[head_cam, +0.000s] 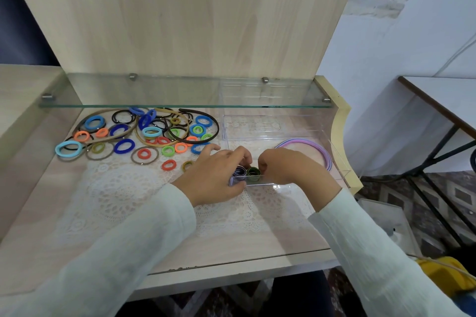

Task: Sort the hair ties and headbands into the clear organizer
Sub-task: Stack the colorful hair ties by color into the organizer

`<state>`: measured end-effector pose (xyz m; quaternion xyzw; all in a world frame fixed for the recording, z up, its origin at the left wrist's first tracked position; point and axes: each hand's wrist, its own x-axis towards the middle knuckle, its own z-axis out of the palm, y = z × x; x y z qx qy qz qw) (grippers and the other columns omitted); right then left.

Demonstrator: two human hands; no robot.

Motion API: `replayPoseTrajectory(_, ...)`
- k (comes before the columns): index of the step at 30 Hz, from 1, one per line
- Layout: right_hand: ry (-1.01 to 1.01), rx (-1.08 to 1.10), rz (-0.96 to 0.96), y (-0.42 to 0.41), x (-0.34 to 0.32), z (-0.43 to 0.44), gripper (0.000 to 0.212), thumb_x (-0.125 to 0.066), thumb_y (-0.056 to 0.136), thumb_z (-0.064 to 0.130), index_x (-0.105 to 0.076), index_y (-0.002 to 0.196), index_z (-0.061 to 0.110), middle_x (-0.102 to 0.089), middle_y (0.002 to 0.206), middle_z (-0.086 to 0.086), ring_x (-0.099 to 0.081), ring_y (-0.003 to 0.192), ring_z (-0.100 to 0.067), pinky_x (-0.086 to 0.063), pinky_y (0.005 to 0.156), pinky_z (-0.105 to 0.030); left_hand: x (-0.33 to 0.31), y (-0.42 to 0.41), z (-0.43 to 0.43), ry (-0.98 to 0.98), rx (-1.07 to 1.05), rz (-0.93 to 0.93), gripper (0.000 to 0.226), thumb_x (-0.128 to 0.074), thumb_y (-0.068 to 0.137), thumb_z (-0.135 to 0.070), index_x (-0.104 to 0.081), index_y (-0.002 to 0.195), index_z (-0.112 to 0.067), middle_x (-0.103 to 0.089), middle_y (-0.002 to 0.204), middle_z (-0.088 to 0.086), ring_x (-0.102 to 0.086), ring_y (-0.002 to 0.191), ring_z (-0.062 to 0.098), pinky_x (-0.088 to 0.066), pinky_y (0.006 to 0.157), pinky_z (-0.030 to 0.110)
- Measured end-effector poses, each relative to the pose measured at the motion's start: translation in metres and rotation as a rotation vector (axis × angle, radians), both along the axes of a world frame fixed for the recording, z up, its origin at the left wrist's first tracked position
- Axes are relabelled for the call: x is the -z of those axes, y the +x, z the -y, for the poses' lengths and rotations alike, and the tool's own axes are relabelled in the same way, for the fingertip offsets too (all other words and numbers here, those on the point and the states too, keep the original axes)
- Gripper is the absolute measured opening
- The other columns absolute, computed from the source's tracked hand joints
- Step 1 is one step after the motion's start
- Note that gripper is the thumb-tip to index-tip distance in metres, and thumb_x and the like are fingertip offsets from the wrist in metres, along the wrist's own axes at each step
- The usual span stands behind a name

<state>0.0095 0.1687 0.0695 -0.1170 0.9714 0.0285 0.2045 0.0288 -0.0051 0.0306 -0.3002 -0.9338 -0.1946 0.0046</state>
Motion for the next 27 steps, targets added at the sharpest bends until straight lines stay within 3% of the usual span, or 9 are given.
replayPoseTrajectory(4,-0.044,0.018,0.021,0.001,-0.003,0.000,0.034,-0.063,0.087,0.045,-0.052,0.074,0.016,-0.057,0.075,0.000,-0.054,0.072,-0.023,-0.044,0.064,-0.031,0.000,-0.001,0.000,0.008,-0.002,-0.005,0.034,-0.059,0.088,-0.036,-0.036,0.114,-0.036,-0.062,0.118,-0.018,-0.053,0.109,0.005,-0.018,0.112,0.035)
replayPoseTrajectory(9,-0.104,0.033,0.067,0.004,-0.011,0.001,0.047,-0.064,0.082,0.053,-0.066,0.093,0.008,-0.061,0.081,-0.003,-0.052,0.071,-0.021,-0.043,0.065,-0.030,-0.001,-0.001,-0.001,0.020,-0.009,0.014,0.034,-0.060,0.088,-0.034,-0.038,0.114,-0.035,-0.062,0.118,-0.019,-0.053,0.108,0.004,-0.016,0.110,0.031)
replayPoseTrajectory(15,-0.136,0.031,0.071,0.005,-0.011,0.000,0.043,-0.065,0.081,0.054,-0.064,0.088,0.012,-0.060,0.078,0.000,-0.052,0.070,-0.019,-0.043,0.065,-0.029,-0.001,-0.001,0.000,0.021,-0.006,0.029,0.034,-0.060,0.088,-0.035,-0.036,0.112,-0.037,-0.062,0.118,-0.019,-0.053,0.109,0.004,-0.018,0.110,0.032)
replayPoseTrajectory(23,-0.125,0.042,0.076,0.004,-0.013,-0.003,0.038,-0.066,0.083,0.050,-0.065,0.097,0.014,-0.062,0.087,0.003,-0.062,0.087,-0.021,-0.052,0.081,-0.034,0.000,-0.001,0.000,0.036,-0.008,0.043,0.039,-0.061,0.089,-0.036,-0.036,0.119,-0.037,-0.057,0.120,-0.022,-0.045,0.101,0.000,-0.018,0.110,0.030)
replayPoseTrajectory(27,-0.147,0.043,0.086,0.008,-0.017,-0.004,0.026,-0.058,0.089,0.034,-0.064,0.106,0.014,-0.064,0.104,-0.001,-0.060,0.097,-0.022,-0.051,0.091,-0.038,0.004,-0.002,0.002,0.051,0.009,0.002,0.050,-0.061,0.088,-0.037,-0.037,0.131,-0.035,-0.051,0.133,-0.018,-0.045,0.121,0.003,-0.022,0.110,0.030)
